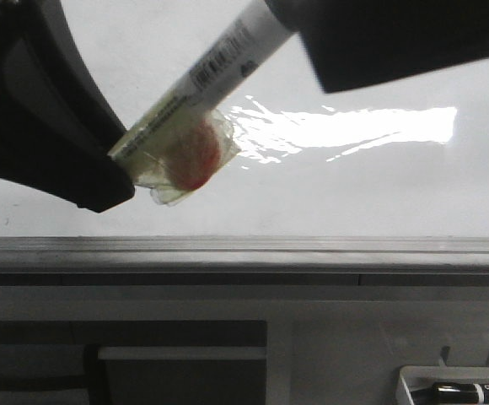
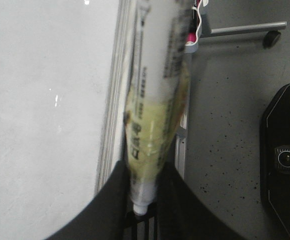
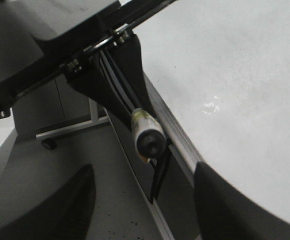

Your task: Write number 5 on whiteboard

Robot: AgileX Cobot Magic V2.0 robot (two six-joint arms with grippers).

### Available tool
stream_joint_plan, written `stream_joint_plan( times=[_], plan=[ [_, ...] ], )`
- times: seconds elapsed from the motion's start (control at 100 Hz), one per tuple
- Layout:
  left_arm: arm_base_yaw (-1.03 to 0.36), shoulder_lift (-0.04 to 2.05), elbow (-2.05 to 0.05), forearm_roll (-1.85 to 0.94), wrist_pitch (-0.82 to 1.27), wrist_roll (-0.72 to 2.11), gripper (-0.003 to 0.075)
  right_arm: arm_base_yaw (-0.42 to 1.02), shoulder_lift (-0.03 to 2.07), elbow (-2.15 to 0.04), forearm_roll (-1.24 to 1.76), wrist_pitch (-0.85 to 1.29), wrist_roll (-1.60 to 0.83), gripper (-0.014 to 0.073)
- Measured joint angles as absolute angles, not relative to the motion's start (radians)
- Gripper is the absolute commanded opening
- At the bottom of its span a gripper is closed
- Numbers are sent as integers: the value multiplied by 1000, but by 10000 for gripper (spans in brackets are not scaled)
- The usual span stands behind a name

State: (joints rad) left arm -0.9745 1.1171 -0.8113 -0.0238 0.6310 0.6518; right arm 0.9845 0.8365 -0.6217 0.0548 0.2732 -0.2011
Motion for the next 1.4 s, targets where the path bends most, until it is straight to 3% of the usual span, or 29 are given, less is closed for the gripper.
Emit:
stream_joint_plan(
  times=[0.87, 0.97, 1.26, 1.4],
  plan=[
    [-978, 1117, -811, -21, 593, 694, -20, 986, 1114, -682, 73, 84, -206, 385],
    [-978, 1117, -811, -21, 591, 694, -20, 986, 1128, -693, 81, 84, -206, 314],
    [-978, 1117, -811, -21, 603, 695, -20, 986, 1141, -697, 95, 108, -213, -69],
    [-978, 1117, -811, -21, 609, 677, -18, 987, 1141, -697, 91, 112, -224, -67]
  ],
)
